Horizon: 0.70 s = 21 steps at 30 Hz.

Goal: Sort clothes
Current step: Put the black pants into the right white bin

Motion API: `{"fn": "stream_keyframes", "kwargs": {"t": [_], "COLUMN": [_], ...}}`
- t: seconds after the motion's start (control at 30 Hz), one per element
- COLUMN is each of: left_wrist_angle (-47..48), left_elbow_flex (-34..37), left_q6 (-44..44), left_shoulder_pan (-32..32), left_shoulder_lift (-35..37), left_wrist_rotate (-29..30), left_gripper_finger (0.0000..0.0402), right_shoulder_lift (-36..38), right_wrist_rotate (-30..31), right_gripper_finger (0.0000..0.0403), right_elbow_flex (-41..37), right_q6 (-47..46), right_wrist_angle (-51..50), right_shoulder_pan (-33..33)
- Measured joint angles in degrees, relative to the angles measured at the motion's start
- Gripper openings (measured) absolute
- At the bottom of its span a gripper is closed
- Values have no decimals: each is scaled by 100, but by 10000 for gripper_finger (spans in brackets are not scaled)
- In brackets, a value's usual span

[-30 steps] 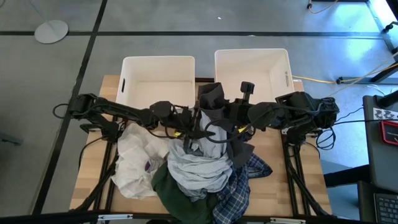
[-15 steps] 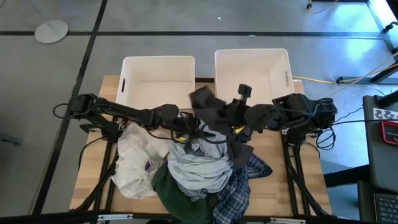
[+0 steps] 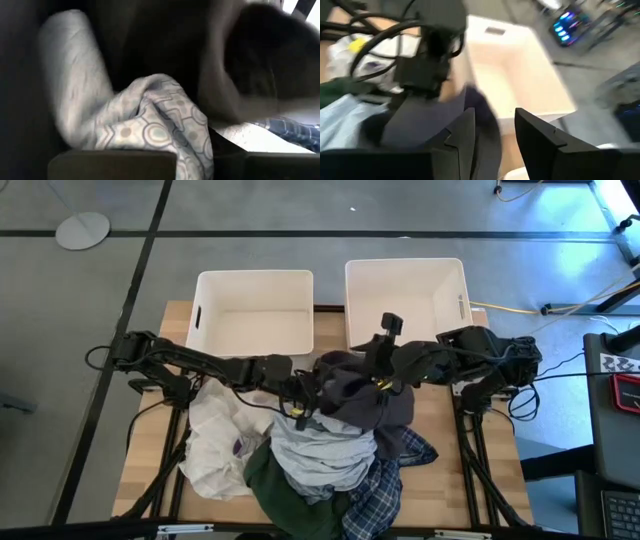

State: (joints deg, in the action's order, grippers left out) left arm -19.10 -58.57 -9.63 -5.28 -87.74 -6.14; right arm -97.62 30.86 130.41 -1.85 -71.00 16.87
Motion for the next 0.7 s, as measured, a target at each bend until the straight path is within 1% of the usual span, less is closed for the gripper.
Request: {"fn": "stream_keyframes", "kwargs": {"t": [0.07,0.17,0.27,0.33,0.4,0.5,0.6,0.7], "left_wrist_angle": [23,62,58,60,53,49,51,53], "left_elbow_flex": [0,0,0,0,0,0,0,0], "left_q6": [9,13,14,14,14,3,-4,-10], "left_shoulder_pan": [2,2,2,2,2,2,4,4], "left_shoulder_lift": [0,0,0,0,0,0,0,0], "left_wrist_rotate": [1,1,3,3,3,3,3,1], "left_gripper_finger": [3,4,4,2,3,4,2,4], "right_shoulder_lift": [0,-26,-62,-65,-61,-61,-61,-63], "right_wrist_rotate": [-289,-642,-754,-696,-527,-470,-434,-537], "right_gripper_finger": [142,160,187,206,222,238,243,243], "right_elbow_flex": [0,-63,-292,-517,-727,-1031,-1322,-1550], "right_q6": [-394,-1045,-1429,-1514,-1450,-1267,-825,-387], "right_wrist_angle": [-394,-1014,-1402,-1424,-1458,-1420,-1143,-821], "right_shoulder_pan": [4,4,62,112,120,120,118,118]}}
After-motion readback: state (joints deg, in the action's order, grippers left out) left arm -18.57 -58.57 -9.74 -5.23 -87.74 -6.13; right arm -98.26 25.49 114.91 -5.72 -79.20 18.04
